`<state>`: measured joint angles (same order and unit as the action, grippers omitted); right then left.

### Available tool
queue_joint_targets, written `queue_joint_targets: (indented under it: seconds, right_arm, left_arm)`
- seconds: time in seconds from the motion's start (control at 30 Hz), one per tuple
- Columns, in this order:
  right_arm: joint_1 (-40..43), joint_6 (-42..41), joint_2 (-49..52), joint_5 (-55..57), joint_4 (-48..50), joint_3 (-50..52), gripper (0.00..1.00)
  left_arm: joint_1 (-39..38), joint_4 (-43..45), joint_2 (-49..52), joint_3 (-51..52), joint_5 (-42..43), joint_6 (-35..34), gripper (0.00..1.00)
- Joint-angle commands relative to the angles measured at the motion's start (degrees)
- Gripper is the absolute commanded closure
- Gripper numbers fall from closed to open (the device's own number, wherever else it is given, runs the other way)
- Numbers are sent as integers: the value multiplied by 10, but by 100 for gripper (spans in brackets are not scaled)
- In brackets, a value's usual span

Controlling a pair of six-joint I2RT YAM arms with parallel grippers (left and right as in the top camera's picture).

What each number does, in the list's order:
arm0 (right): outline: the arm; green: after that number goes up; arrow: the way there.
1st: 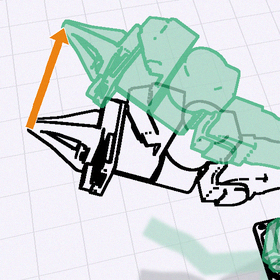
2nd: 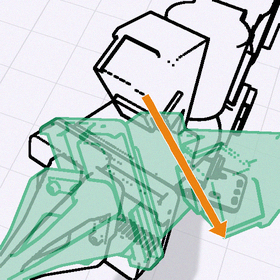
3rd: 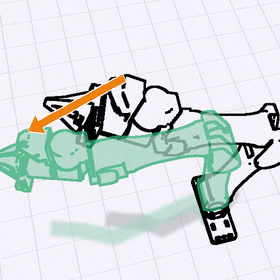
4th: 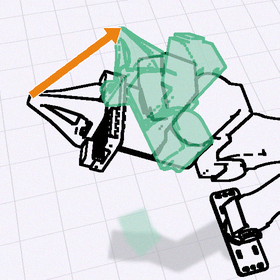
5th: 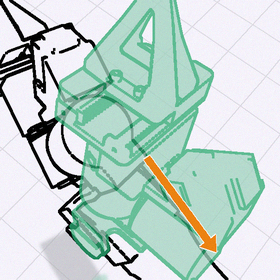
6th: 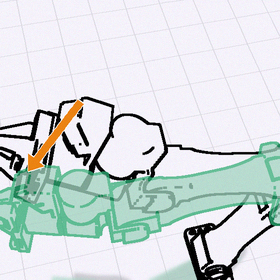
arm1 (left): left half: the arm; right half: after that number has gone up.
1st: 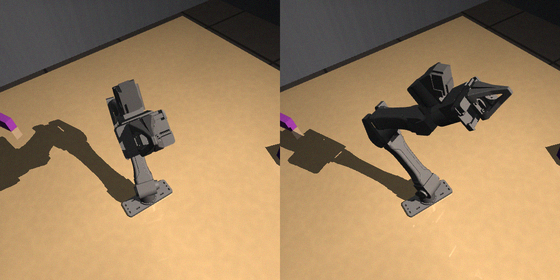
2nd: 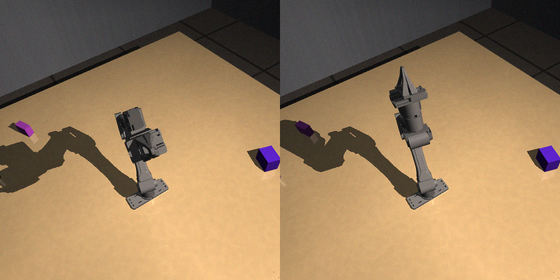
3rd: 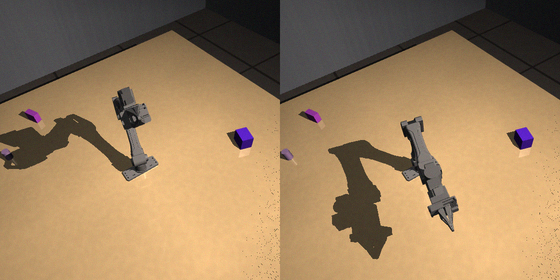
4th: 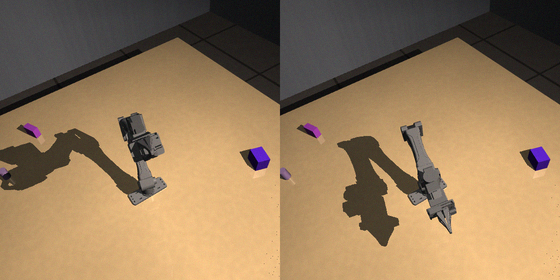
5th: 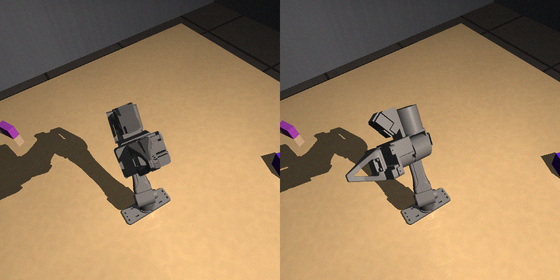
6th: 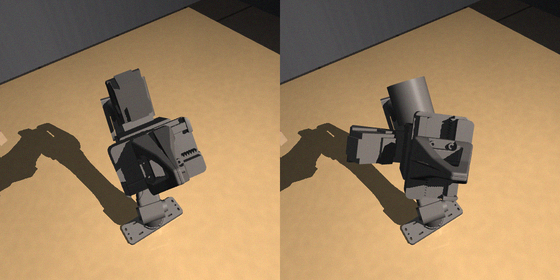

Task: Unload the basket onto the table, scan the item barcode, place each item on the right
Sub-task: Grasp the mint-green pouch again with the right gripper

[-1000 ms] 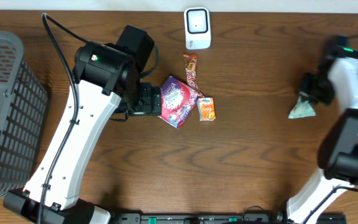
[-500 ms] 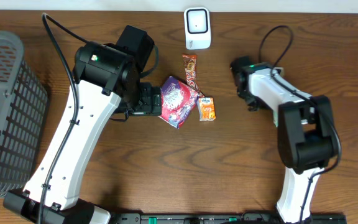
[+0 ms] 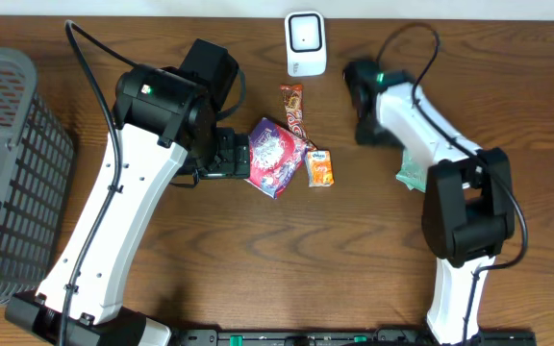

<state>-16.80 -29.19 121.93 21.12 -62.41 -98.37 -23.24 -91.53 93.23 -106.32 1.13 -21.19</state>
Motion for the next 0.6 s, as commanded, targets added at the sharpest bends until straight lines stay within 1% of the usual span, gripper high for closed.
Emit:
queue_joint_targets:
  seconds: [0.0, 0.07, 0.17, 0.23, 0.27, 0.3, 0.33, 0.37, 0.4, 0.47, 0.5, 0.53, 0.57]
  right_arm:
    - [25, 100, -4, -116, -32, -96, 16]
    - [38, 117, -4, -146, -62, -136, 14]
    - [66, 117, -4, -159, -116, -174, 8]
    - [101, 125, -4, -183, -148, -179, 1]
    - [114, 139, -4, -200, -157, -179, 1]
    - [140, 174, -4, -238, -169, -176, 1]
    - [159, 196, -4, -264, -176, -171, 3]
    - [176, 212, -4, -285, -180, -167, 9]
    - [197, 225, -4, -307, -184, -163, 16]
    - [233, 229, -4, -322, -186, -150, 36]
    - [252, 228, -4, -323, -186, -141, 42]
    - [265, 228, -4, -327, -184, -133, 43]
    - [278, 231, -4, -336, -181, -119, 41]
  left_arm:
    - [3, -3, 1, 1, -3, -5, 2]
    - [3, -3, 1, 1, -3, -5, 2]
    - [3, -3, 1, 1, -3, -5, 2]
    - [3, -3, 1, 1, -3, -5, 2]
    - [3, -3, 1, 1, -3, -5, 2]
    - [3, -3, 1, 1, -3, -5, 2]
    - [3, -3, 1, 1, -3, -5, 2]
    - [3, -3, 1, 1, -3, -5, 2]
    - [3, -3, 1, 1, -3, -5, 2]
    - [3, -3, 1, 1, -3, -5, 2]
    - [3, -3, 1, 1, -3, -5, 2]
    - [3, -3, 1, 1, -3, -5, 2]
    - [3, -3, 1, 1, -3, -5, 2]
